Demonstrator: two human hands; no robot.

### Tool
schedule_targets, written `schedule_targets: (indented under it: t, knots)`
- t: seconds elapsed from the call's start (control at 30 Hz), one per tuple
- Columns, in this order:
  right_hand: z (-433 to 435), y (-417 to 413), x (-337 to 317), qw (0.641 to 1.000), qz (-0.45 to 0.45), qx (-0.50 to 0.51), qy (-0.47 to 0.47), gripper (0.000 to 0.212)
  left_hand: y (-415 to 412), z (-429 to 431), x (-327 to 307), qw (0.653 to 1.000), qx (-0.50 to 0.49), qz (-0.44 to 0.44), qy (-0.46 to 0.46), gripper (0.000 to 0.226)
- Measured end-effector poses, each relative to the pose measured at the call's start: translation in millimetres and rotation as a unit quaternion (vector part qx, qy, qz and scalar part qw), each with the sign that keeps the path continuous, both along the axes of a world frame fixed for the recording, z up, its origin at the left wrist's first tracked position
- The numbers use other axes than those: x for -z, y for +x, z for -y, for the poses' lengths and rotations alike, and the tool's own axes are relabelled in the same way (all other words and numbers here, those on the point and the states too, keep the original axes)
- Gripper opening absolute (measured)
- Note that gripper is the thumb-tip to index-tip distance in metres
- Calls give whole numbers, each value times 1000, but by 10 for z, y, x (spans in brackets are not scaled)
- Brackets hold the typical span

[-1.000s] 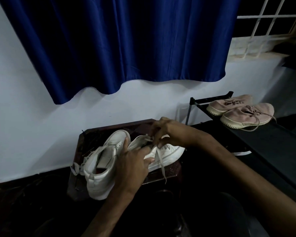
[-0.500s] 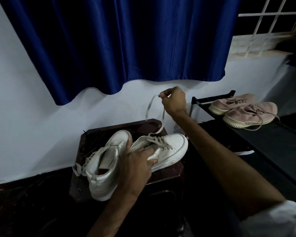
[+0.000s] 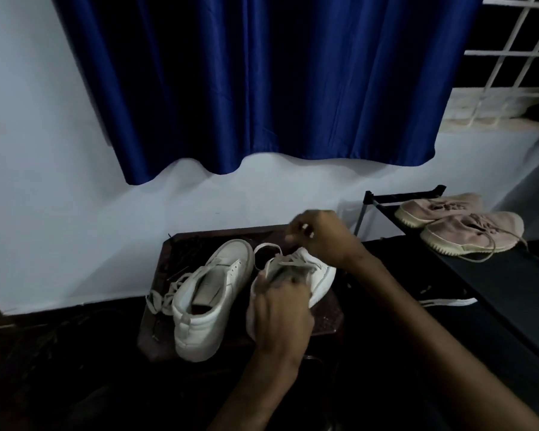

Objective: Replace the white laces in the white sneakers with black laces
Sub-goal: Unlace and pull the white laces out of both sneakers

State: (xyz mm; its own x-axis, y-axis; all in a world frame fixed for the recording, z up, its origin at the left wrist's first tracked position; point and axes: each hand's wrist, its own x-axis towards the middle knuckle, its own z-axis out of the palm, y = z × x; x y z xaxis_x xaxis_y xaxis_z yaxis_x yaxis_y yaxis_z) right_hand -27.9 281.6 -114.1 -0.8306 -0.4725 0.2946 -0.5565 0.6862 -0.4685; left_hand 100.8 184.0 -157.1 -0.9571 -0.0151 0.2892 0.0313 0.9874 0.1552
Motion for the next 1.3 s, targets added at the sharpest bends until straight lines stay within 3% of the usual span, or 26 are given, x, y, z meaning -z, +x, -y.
schedule_targets:
  t: [0.07,0.17,0.23,0.33,0.4,0.5,0.57,0.63,0.67,0.73,0.83,0.93,0.97,1.0,1.03,1.07,1.1,1.17,1.2,1.23,1.3]
  knots:
    - [-162,172,23,999,38,13,35,6,16,-209,-59,999,-3,26,-20,26]
    - [-301,296,63,992,112,17,52,9,110,-350,-290,995,22,74,55,27]
    - [-313,304,56,991,127,13,30,12,104,-292,-376,994,15,25,106,17]
    - [-303,314,90,994,107,-18,18,21,74,72,-398,954,43,-39,293,14]
    - [-289,322,140,994,98,-43,-7,19,2,335,-311,939,-2,-108,327,18]
    - [-236,307,153,988,126,-88,-34,22,-49,459,-154,959,-28,-2,282,45]
    - [-191,288,139,983,141,-107,-42,21,-18,391,-77,956,-34,22,290,41]
    - [-185,264,140,984,123,-120,-53,18,0,361,-16,926,-38,-2,377,27]
    - [-199,251,148,986,104,-119,-54,18,-6,363,13,900,-29,8,435,27]
    - [-236,231,159,990,80,-110,-46,23,-2,424,12,817,-12,61,573,26]
    - [-272,217,181,992,38,-117,-14,23,51,571,-105,650,-6,181,738,24]
    - [-282,214,219,988,-41,-149,15,20,9,779,-283,475,-57,167,862,34]
    - [-288,211,220,984,-66,-160,37,19,-8,827,-325,445,-61,134,883,34]
    - [-302,207,215,981,-80,-168,55,18,-26,849,-342,441,-47,96,891,34]
    - [-311,208,204,979,-82,-171,68,17,-31,849,-345,462,-31,60,884,35]
    - [-324,214,198,979,-79,-174,74,17,-8,832,-338,515,-18,28,857,39]
    - [-335,230,194,979,-73,-175,76,17,23,806,-301,614,-16,-8,789,48]
    - [-347,279,209,982,-63,-170,57,15,69,724,-177,873,-39,-76,481,67]
    - [-351,307,215,986,-48,-157,36,12,86,665,-116,939,-65,-123,314,71]
    - [-355,327,228,990,-26,-137,7,10,111,603,-94,957,-82,-160,228,70]
    - [-376,352,258,994,10,-93,-51,7,151,458,-84,953,-92,-200,210,57]
